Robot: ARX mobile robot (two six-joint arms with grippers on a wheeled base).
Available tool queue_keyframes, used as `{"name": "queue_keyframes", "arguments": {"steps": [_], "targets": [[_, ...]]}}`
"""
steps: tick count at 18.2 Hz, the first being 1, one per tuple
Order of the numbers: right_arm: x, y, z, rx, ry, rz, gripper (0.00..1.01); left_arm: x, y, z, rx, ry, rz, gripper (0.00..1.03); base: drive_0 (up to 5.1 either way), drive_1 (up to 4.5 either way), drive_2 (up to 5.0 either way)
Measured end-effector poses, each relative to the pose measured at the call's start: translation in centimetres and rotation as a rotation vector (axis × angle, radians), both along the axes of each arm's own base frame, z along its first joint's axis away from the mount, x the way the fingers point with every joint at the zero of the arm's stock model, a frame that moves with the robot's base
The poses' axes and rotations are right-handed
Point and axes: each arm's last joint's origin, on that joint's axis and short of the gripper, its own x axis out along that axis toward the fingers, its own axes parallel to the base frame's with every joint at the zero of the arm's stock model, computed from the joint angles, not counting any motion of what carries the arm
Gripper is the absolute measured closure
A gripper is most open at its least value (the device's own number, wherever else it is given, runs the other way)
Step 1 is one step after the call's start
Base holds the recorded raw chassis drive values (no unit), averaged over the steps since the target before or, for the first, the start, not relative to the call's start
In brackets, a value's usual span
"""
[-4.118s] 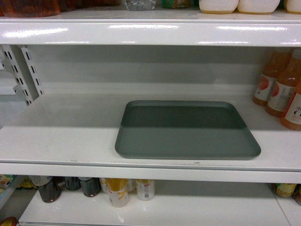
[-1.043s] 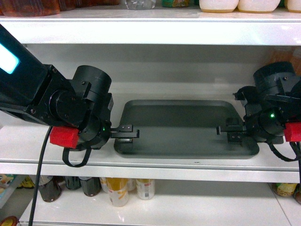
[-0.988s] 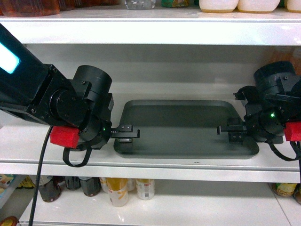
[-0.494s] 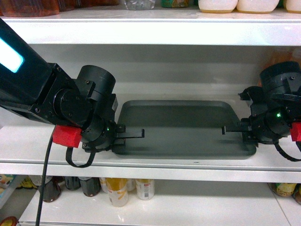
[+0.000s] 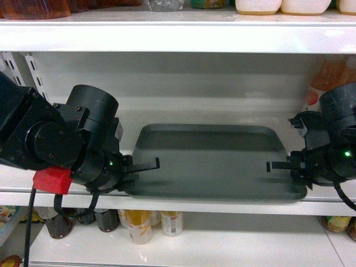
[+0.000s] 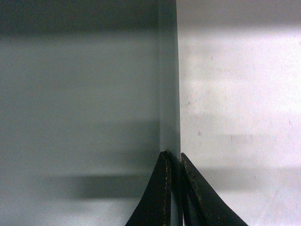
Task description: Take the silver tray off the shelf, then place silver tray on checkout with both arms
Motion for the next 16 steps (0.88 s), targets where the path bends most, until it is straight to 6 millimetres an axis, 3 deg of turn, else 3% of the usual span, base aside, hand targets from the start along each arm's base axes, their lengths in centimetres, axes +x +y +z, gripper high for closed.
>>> {"name": "queue_keyframes", "arguments": {"steps": [5,7,8,16], "targets": [[-4.0,0.7,2.0,0.024,-0.058,0.004,0.97,-4.1,0.5,1.8,0.031,-0.043,0.018,1.00,0.0,0.00,0.0],[-9.7,1.1,7.8,0.094,-0.241,-0.008,0.97,-8.2,1.2,7.7,0.043,-0.233,0.030,1.00,0.0,0.00,0.0],[-11.5,1.3,8.9,0.107,-0.284,-0.007,0.97,-9.2,1.4,9.0,0.048,-0.277,0.036,1.00,0.0,0.00,0.0],[-11.5,1.3,8.9,0.107,-0.282,-0.008,0.97,-9.3,1.4,8.9,0.052,-0.272,0.036,1.00,0.0,0.00,0.0]]}}
